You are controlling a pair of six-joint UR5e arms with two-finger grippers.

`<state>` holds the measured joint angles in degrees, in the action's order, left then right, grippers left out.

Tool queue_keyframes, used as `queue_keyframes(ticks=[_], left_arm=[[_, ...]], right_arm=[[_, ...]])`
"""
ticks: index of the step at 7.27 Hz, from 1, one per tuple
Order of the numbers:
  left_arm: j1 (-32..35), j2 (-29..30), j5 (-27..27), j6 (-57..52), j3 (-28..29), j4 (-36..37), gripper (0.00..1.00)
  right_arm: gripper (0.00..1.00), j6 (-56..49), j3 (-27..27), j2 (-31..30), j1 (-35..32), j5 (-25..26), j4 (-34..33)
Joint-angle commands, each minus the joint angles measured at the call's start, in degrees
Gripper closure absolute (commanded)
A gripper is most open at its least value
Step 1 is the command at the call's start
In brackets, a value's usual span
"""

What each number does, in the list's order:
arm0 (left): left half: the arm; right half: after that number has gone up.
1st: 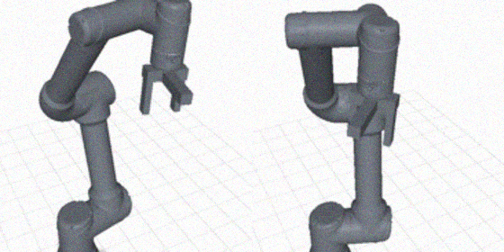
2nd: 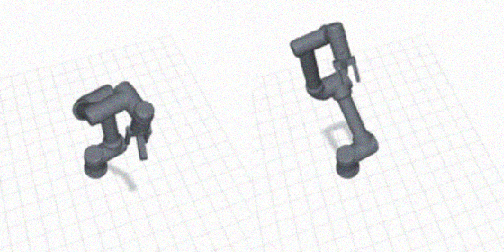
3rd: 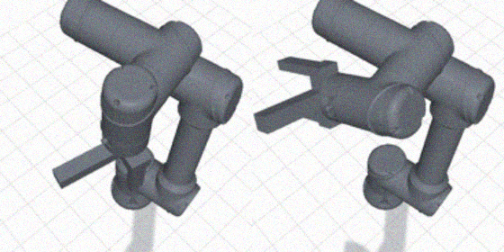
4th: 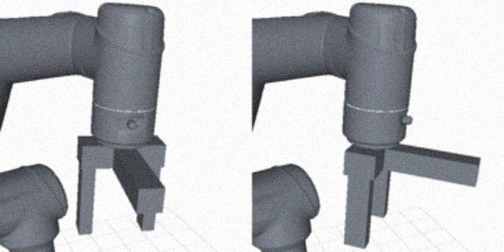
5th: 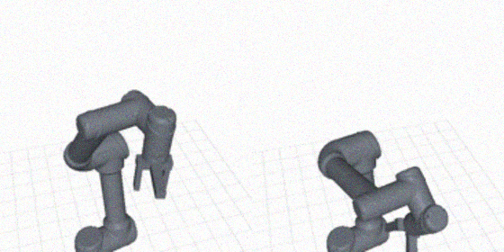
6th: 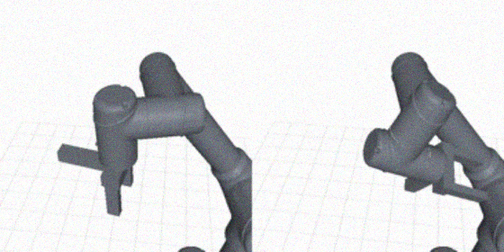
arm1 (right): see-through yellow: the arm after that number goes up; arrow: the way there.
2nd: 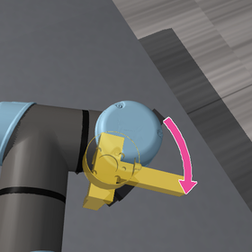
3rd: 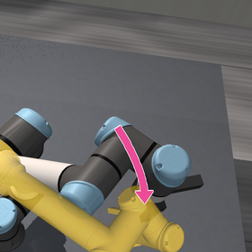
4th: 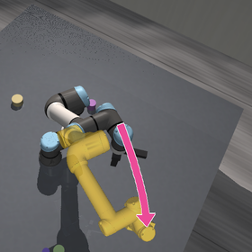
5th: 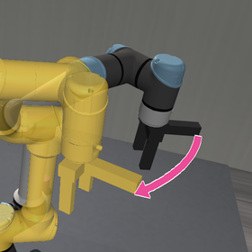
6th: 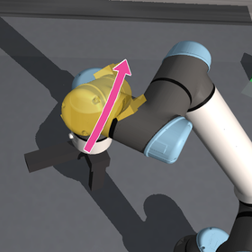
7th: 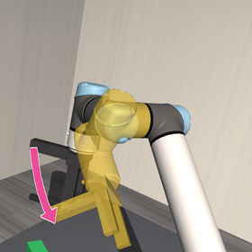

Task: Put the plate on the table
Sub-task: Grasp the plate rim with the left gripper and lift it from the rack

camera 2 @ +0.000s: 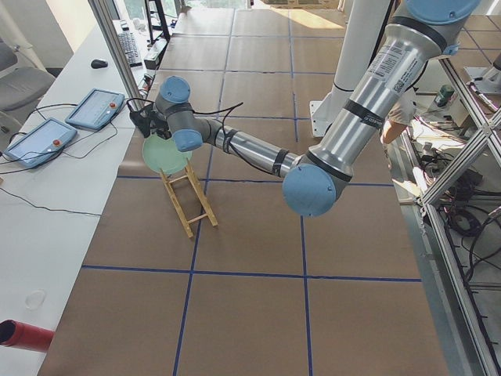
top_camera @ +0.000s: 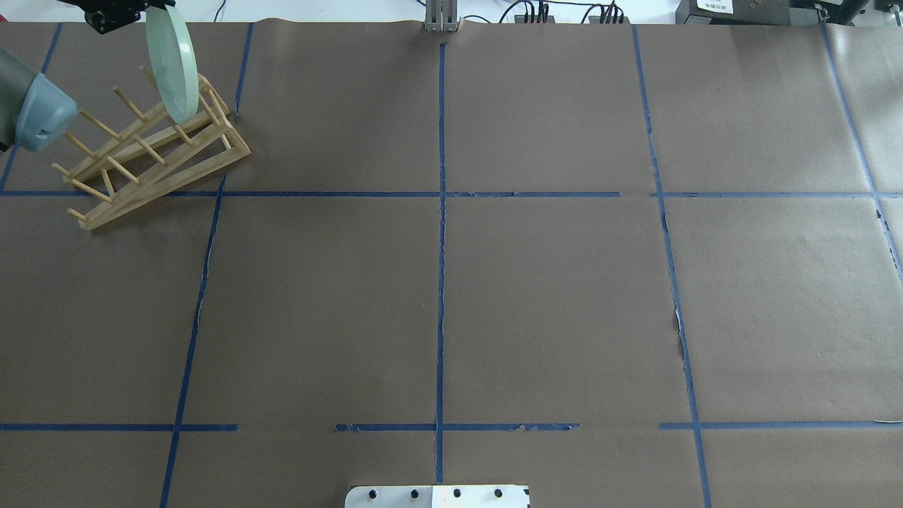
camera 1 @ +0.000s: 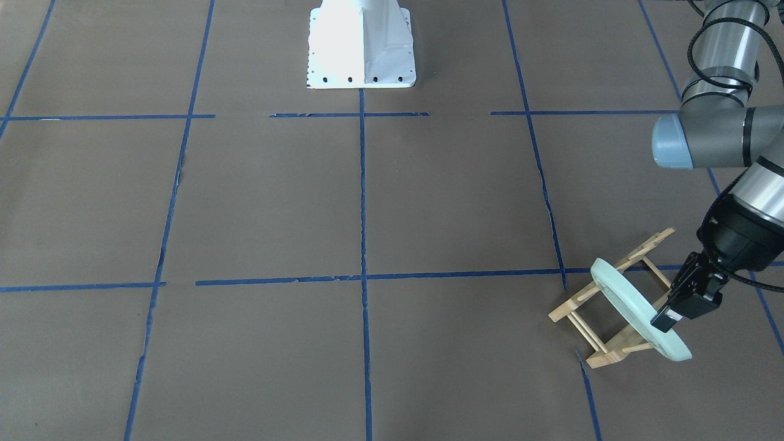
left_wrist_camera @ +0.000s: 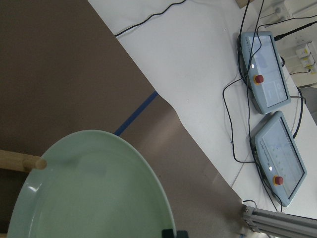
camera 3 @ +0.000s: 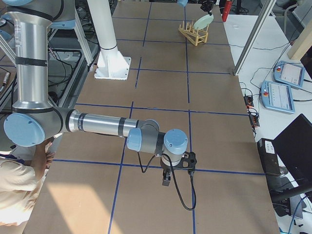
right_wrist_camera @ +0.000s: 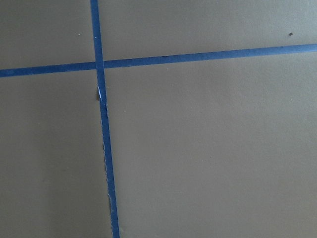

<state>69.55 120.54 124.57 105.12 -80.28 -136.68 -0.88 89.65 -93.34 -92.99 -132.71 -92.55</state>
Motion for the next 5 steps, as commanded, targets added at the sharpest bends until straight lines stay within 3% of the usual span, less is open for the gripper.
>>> queue_keyframes(ticks=[1, 3, 5], left_arm=[[5.5, 0.0, 8.9, 3.2, -3.5, 0.5, 1.00], [4.6, 4.8, 9.4, 13.8, -6.5, 2.5, 1.00], [-5.2, 8.6, 5.4, 14.2, -10.4, 13.9, 1.00]], right_arm=[[0.00, 0.0, 0.0, 0.0, 0.0, 0.0, 0.0], [0.00, 0.0, 0.0, 0.0, 0.0, 0.0, 0.0], [0.00, 0.0, 0.0, 0.0, 0.0, 0.0, 0.0]])
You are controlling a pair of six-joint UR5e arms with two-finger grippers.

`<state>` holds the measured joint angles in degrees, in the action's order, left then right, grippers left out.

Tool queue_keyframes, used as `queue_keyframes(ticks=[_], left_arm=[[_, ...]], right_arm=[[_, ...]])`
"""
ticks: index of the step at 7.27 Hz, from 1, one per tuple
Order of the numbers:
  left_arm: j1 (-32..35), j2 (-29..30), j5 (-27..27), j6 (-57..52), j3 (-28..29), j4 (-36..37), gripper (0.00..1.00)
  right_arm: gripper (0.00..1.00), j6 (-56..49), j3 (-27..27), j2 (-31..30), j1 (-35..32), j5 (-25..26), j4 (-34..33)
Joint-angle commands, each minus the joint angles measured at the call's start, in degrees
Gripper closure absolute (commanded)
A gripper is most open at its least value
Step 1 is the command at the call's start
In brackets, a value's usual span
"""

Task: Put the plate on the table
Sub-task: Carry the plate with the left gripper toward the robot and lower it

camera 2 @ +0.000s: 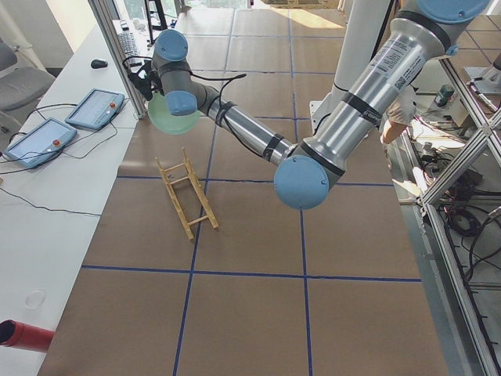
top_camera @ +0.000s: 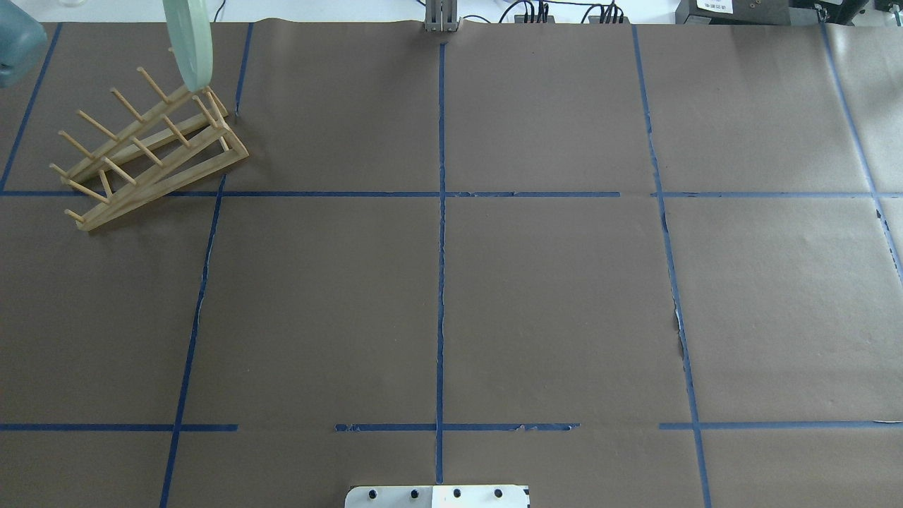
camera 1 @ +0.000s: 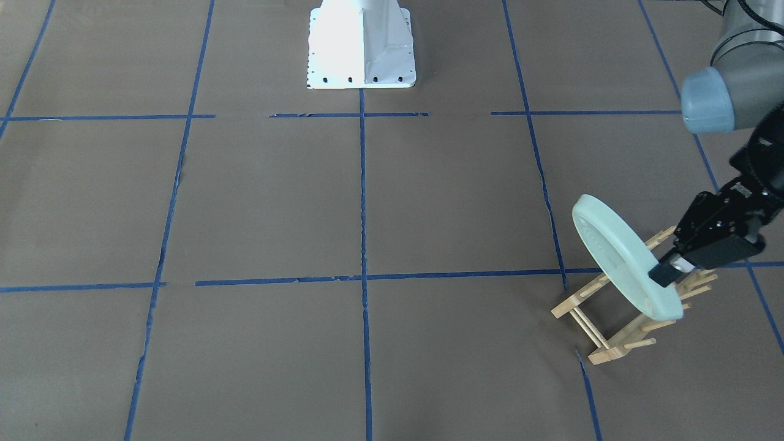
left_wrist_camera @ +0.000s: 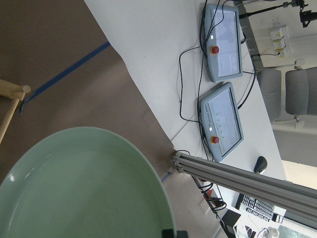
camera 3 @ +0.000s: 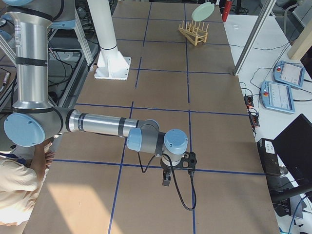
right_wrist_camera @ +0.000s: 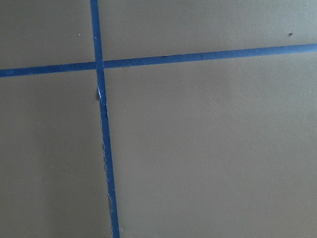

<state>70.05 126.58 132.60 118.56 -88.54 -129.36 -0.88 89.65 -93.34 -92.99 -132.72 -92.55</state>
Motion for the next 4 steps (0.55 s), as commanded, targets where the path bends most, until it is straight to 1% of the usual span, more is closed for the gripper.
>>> queue_keyframes(ticks=[1, 2, 3, 4], left_arm=[[-12.9, 6.0, -9.0, -1.1, -2.3, 15.9, 1.00], [-19.1, 8.8, -14.9, -7.8, -2.1, 26.7, 1.00], [-23.9, 10.9, -19.6, -14.2, -1.6, 37.1, 1.00], [-27.6, 11.9, -23.1, -19.2, -1.6, 45.2, 1.00]], right_arm=[[0.00, 0.0, 0.0, 0.0, 0.0, 0.0, 0.0], [0.00, 0.0, 0.0, 0.0, 0.0, 0.0, 0.0], [0.00, 0.0, 0.0, 0.0, 0.0, 0.0, 0.0], [0.00, 0.0, 0.0, 0.0, 0.0, 0.0, 0.0]])
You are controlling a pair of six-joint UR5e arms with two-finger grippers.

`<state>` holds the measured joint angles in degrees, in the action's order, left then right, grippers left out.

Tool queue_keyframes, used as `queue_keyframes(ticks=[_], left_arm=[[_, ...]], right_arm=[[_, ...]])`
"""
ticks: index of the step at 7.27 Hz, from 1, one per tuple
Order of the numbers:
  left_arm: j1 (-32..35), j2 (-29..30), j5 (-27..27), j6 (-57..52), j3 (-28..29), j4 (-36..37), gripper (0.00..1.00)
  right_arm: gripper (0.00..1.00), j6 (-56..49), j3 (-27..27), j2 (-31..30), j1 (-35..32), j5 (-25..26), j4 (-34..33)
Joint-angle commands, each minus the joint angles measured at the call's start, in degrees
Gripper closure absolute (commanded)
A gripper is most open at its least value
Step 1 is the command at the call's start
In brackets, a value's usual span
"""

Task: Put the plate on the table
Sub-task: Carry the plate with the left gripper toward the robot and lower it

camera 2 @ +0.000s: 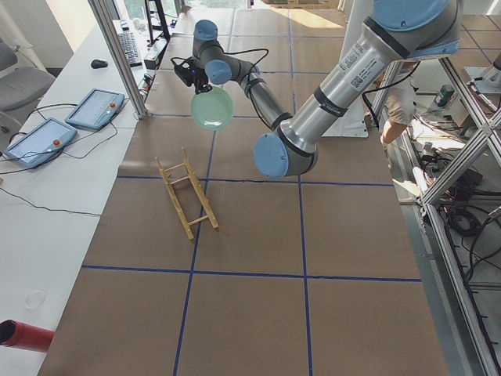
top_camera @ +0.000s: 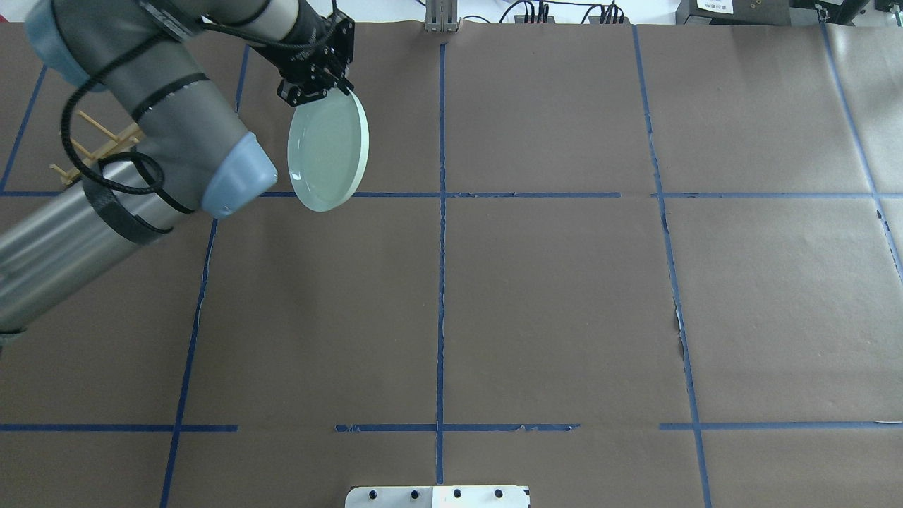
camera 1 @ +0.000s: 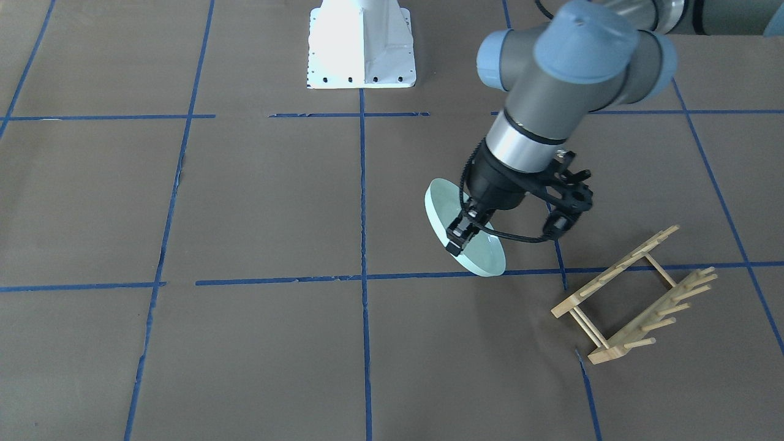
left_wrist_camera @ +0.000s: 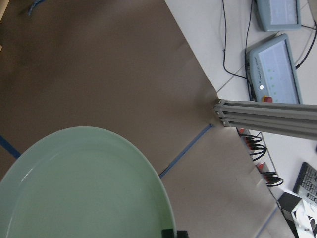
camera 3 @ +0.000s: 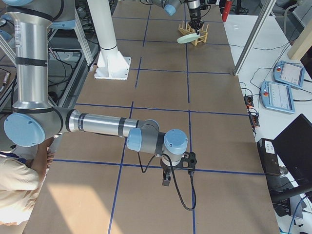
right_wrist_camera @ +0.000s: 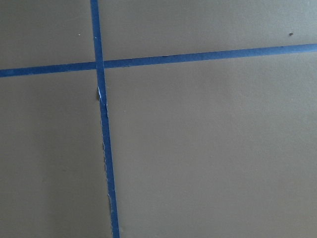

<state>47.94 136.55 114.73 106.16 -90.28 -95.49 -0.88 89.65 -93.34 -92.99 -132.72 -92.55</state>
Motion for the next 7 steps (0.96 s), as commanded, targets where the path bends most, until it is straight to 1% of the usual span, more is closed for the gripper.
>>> queue_keyframes(ticks=[1, 2, 4, 5, 6, 7], left_arm=[[-10.4, 2.9, -10.0, -12.3, 0.5, 21.2, 1.00], [-15.2, 3.9, -14.0, -14.1, 2.2, 27.6, 1.00], [-20.7, 3.2, -17.9, -14.1, 6.9, 28.1, 1.00], [-21.6, 2.8, -18.4, -14.0, 7.0, 28.1, 0.84], [-21.7, 2.0, -18.5, -14.7, 6.4, 27.7, 0.41], [-21.7, 1.0, -18.9, -18.6, 3.2, 26.9, 0.00]], right_arm=[[0.00, 0.0, 0.0, 0.0, 0.0, 0.0, 0.0], [0.00, 0.0, 0.0, 0.0, 0.0, 0.0, 0.0], [0.00, 0.0, 0.0, 0.0, 0.0, 0.0, 0.0], [0.00, 0.0, 0.0, 0.0, 0.0, 0.0, 0.0], [0.00, 0.0, 0.0, 0.0, 0.0, 0.0, 0.0], [0.00, 0.0, 0.0, 0.0, 0.0, 0.0, 0.0]])
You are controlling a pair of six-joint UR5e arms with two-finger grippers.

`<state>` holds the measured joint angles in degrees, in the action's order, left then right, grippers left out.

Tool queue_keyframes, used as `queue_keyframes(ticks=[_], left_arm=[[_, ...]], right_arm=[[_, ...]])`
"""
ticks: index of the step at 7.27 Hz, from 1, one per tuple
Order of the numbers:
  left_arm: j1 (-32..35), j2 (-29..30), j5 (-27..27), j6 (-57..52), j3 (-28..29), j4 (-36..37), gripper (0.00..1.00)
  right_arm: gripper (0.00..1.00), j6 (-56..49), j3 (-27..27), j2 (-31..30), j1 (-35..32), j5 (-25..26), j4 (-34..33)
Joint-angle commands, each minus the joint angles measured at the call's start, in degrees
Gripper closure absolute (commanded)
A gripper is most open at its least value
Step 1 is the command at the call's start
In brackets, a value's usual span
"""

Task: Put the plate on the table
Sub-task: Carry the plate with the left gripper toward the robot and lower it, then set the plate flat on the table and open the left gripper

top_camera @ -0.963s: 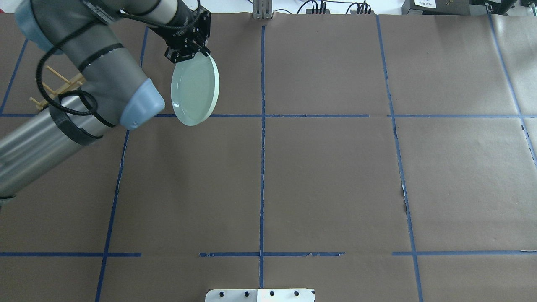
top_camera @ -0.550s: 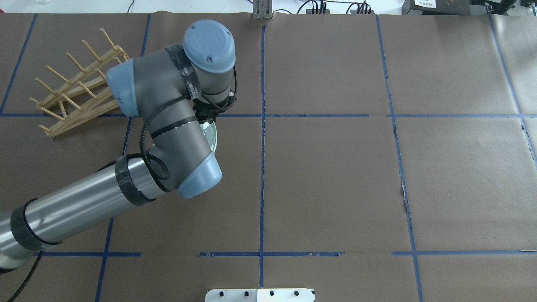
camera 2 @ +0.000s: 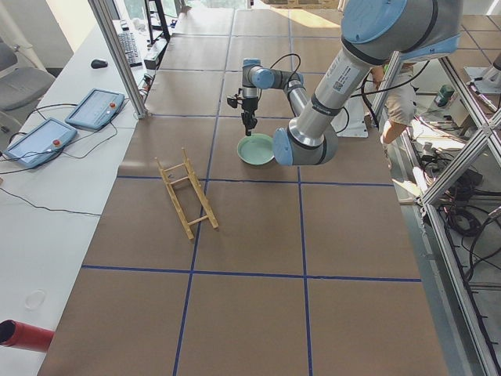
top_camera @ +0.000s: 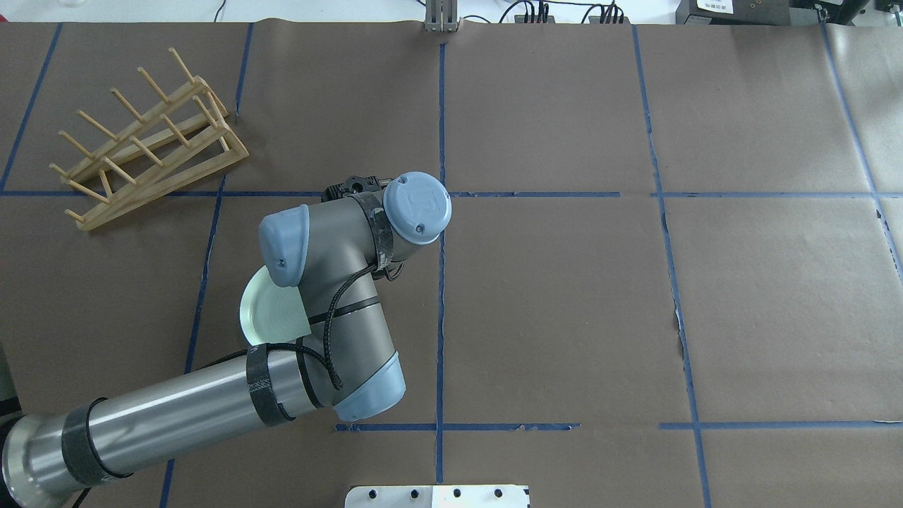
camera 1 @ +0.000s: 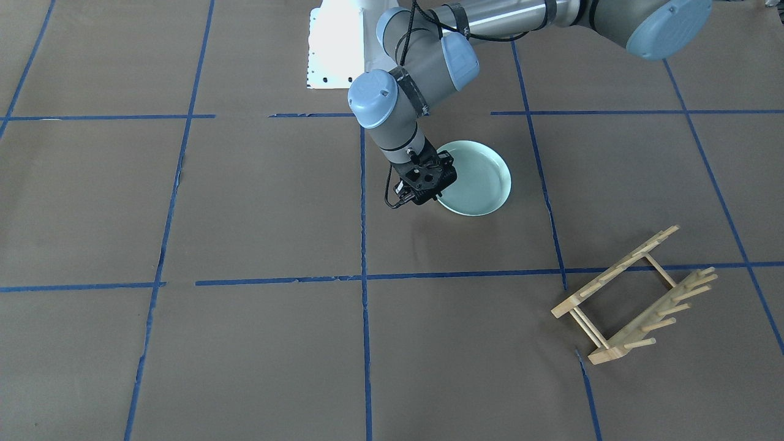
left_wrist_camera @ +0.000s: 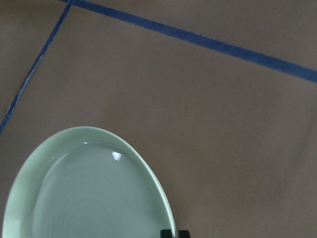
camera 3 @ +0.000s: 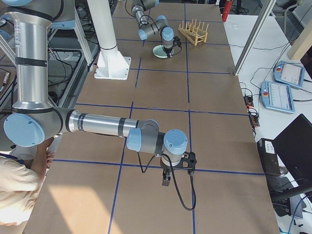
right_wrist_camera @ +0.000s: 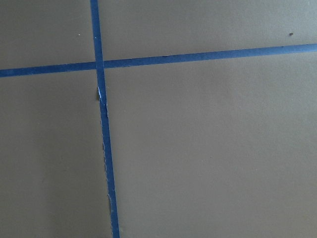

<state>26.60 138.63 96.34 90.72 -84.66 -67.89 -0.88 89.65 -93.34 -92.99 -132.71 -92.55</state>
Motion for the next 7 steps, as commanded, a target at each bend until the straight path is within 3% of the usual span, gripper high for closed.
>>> queue_keyframes(ticks=[1, 2, 3, 4, 6, 7], left_arm=[[1.0, -4.1, -0.4, -8.1, -10.5, -0.7, 0.00], [6.5, -6.2, 0.2, -14.7, -17.2, -0.8, 0.00], [13.3, -6.4, 5.1, -22.1, -19.6, -1.7, 0.00], [22.5, -9.0, 14.2, -33.1, -19.8, -5.0, 0.00], [40.0, -19.3, 26.7, -61.2, -18.5, -12.5, 0.00], [47.5, -23.5, 30.3, -76.3, -16.4, -12.6, 0.00]], right_arm=[[0.00, 0.0, 0.0, 0.0, 0.0, 0.0, 0.0], [0.00, 0.0, 0.0, 0.0, 0.0, 0.0, 0.0], [0.00, 0.0, 0.0, 0.0, 0.0, 0.0, 0.0], [0.00, 0.0, 0.0, 0.0, 0.0, 0.0, 0.0], [0.00, 0.0, 0.0, 0.0, 0.0, 0.0, 0.0], [0.00, 0.0, 0.0, 0.0, 0.0, 0.0, 0.0]])
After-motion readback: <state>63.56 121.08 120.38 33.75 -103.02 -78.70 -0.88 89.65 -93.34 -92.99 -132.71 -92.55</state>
